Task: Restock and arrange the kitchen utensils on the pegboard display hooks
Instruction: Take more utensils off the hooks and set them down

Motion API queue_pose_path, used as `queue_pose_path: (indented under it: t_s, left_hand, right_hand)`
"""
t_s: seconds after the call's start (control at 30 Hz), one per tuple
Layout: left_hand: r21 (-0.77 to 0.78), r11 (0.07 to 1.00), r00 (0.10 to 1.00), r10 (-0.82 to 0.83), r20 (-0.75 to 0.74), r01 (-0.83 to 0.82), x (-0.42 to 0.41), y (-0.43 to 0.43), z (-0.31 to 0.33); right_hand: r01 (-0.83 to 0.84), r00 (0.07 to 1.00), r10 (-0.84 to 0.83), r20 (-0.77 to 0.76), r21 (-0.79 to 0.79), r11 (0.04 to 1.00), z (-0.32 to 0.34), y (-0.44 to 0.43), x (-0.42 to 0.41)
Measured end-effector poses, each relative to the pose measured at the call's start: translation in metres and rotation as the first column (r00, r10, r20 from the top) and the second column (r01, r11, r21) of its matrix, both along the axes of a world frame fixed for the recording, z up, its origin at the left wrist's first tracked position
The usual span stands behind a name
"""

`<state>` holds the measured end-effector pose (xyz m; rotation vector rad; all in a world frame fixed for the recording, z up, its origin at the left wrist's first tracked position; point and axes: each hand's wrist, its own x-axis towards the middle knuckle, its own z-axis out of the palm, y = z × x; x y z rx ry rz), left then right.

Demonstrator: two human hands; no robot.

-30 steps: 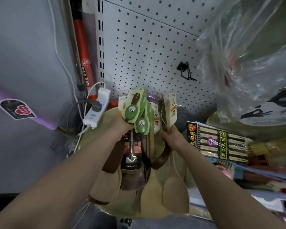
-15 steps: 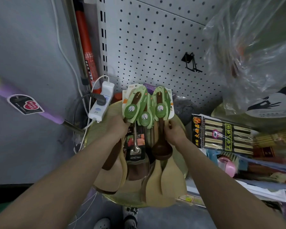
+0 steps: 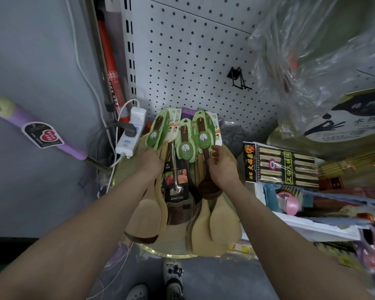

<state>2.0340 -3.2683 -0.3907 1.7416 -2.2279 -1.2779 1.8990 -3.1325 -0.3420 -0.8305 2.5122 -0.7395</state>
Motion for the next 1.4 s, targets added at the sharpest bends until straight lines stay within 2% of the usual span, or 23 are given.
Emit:
queue_pose_path:
  t_s: [0.17, 0.33, 0.5, 0.63, 0.73, 0.87, 0.9, 0.93, 1.1, 1.4]
  left_hand:
    - [-0.049, 0.982, 0.975, -0.186, -0.122, 0.182, 0.014, 0.026, 0.048]
    - [-0.135, 0.948, 0.925, -0.311, -0.217, 0.287, 0.011, 0.049, 0.098]
    - [-0.305, 0.864, 0.846, -0.477, -0.239, 0.401, -0.002, 0.081, 0.164]
    - [-0.434, 0.766, 0.771, -0.599, -0.216, 0.474, -0.019, 0.115, 0.210]
    - [-0.502, 0.680, 0.698, -0.690, -0.191, 0.535, -0.037, 0.148, 0.239]
    - [-0.513, 0.597, 0.543, -0.794, -0.271, 0.617, -0.068, 0.200, 0.268]
    - [-0.520, 0.574, 0.515, -0.813, -0.272, 0.633, -0.072, 0.209, 0.272]
    - [-0.549, 0.511, 0.444, -0.857, -0.262, 0.662, -0.087, 0.237, 0.280]
    - [-0.624, 0.391, 0.343, -0.917, -0.203, 0.677, -0.116, 0.292, 0.295]
    - [-0.691, 0.194, 0.094, -0.979, -0.180, 0.697, -0.194, 0.467, 0.324]
  right_hand:
    - [-0.037, 0.999, 0.037, -0.010, -0.030, 0.999, 0.033, 0.007, 0.026]
    - [-0.052, 0.997, 0.048, -0.054, -0.071, 0.996, 0.071, 0.029, 0.042]
    - [-0.075, 0.971, 0.048, -0.232, -0.106, 0.992, 0.121, 0.070, 0.046]
    - [-0.017, 0.950, -0.027, -0.310, -0.139, 0.990, 0.163, 0.114, 0.038]
    - [0.035, 0.917, -0.093, -0.388, -0.153, 0.988, 0.192, 0.157, 0.031]
    - [0.153, 0.860, -0.216, -0.462, -0.171, 0.973, 0.224, 0.219, 0.021]
    - [0.177, 0.852, -0.243, -0.463, -0.181, 0.967, 0.227, 0.230, 0.019]
    - [0.248, 0.829, -0.312, -0.464, -0.194, 0.949, 0.236, 0.262, 0.015]
    - [0.363, 0.796, -0.422, -0.435, -0.216, 0.906, 0.249, 0.328, 0.004]
    - [0.572, 0.633, -0.635, -0.443, -0.285, 0.769, 0.268, 0.508, -0.042]
